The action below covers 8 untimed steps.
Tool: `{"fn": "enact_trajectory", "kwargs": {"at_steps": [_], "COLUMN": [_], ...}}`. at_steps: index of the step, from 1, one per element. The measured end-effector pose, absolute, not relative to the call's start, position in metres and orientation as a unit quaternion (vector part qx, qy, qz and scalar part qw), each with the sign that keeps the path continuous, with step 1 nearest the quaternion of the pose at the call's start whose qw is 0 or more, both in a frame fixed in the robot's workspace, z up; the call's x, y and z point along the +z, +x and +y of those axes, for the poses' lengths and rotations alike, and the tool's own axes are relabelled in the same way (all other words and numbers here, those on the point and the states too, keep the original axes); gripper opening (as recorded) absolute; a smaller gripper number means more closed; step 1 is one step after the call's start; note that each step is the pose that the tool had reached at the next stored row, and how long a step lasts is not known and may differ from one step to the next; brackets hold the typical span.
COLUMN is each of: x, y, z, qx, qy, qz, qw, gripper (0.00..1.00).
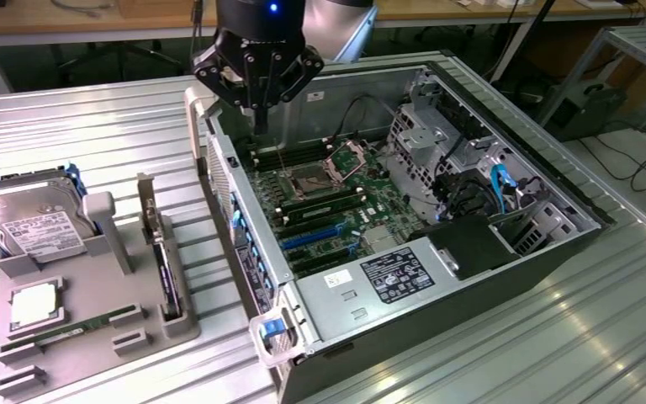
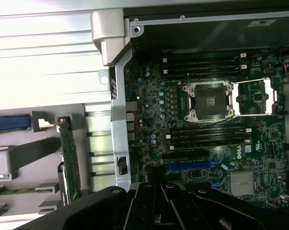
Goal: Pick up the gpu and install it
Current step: 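Reach for the gpu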
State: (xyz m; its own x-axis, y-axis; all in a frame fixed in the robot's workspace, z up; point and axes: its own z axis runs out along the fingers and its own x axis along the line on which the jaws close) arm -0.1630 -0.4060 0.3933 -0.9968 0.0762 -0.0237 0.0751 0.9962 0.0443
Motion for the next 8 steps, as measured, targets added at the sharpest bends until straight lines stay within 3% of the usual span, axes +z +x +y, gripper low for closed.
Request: {"fn": "enact_trajectory", "kwargs": {"at_steps": [8], "x": [0.3933], "y": [-0.1647], "z": [-0.4066], "qx": [0.022], "qy": [0.038], "qz": [0.999], "qw": [0.013], "gripper": [0.11]}}
